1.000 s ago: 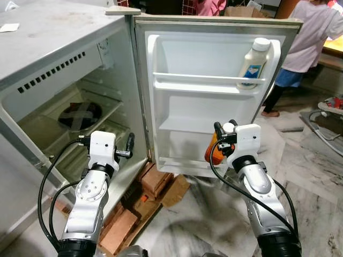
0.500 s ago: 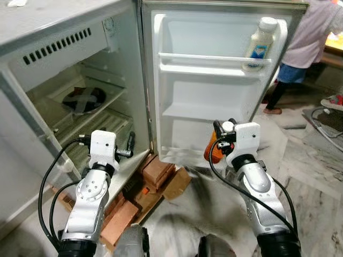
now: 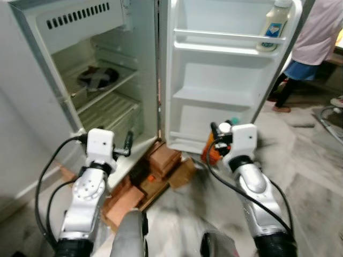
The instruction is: Restocking fridge
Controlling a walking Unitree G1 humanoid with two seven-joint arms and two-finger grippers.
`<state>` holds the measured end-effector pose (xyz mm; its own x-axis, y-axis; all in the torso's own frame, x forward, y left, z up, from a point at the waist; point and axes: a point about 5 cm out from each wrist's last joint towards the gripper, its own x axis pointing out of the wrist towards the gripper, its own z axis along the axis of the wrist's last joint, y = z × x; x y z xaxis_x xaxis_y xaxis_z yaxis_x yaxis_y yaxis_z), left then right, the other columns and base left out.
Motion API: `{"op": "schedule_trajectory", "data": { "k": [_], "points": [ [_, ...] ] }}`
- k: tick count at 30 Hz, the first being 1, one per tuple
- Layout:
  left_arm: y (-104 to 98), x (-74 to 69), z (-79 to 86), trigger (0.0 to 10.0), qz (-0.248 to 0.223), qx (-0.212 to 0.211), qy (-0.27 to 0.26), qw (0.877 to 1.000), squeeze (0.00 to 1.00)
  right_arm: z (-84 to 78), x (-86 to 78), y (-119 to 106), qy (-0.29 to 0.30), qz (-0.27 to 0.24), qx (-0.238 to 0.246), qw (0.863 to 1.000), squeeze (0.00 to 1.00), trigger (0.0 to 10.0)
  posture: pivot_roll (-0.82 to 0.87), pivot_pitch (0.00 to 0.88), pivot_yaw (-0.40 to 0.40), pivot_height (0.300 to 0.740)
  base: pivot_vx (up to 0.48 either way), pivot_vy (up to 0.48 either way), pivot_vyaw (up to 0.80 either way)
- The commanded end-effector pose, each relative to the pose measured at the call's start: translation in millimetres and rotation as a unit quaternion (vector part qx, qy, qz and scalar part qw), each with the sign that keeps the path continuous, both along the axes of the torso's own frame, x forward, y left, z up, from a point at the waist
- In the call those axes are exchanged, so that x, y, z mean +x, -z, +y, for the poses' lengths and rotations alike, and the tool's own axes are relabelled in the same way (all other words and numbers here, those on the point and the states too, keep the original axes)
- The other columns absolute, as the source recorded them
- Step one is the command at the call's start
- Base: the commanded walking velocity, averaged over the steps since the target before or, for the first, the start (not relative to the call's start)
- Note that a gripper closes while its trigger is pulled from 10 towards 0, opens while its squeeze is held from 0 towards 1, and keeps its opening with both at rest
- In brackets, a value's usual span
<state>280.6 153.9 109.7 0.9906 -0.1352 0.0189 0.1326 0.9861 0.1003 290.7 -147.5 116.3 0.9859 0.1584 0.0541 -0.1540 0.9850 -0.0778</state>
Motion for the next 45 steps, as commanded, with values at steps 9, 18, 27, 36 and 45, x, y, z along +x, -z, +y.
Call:
{"op": "schedule_trajectory", "data": {
  "k": [9, 18, 27, 36, 45],
  "points": [
    [6.9, -2.6, 1.2, 10.0, 0.015, 0.0, 0.0, 1.0, 0.0, 2.8, 0.7, -6.2, -0.006, -0.016, 0.004, 1.0, 0.0, 10.0, 0.04, 0.032, -0.01, 0.656, 0.396, 0.0, 0.0],
    [7.8, -2.8, 0.0, 10.0, 0.018, -0.001, 0.003, 1.0, 0.0, 2.2, 1.6, -6.6, -0.004, -0.017, -0.002, 1.0, 0.0, 10.0, 0.04, 0.034, -0.011, 0.656, 0.415, 0.0, 0.0],
    [8.9, -3.1, -2.0, 10.0, 0.021, 0.001, 0.005, 1.0, 0.0, 1.7, 1.9, -5.5, -0.001, -0.015, -0.007, 1.0, 0.0, 10.0, 0.04, 0.037, -0.013, 0.656, 0.301, 0.0, 0.0],
    [8.8, -3.5, -2.4, 10.0, 0.026, -0.008, -0.002, 1.0, 0.0, -0.7, 3.0, -0.7, 0.009, 0.003, -0.017, 1.0, 0.0, 10.0, 0.04, 0.038, -0.02, 0.656, 0.029, 0.0, 0.0],
    [7.6, -3.5, -3.7, 10.0, 0.028, -0.012, -0.003, 1.0, 0.0, -3.9, 7.2, 7.6, 0.024, 0.04, 0.005, 0.999, 0.0, 10.0, 0.03, 0.03, -0.007, 0.641, 0.0, 0.0, 0.0]
  ]
}}
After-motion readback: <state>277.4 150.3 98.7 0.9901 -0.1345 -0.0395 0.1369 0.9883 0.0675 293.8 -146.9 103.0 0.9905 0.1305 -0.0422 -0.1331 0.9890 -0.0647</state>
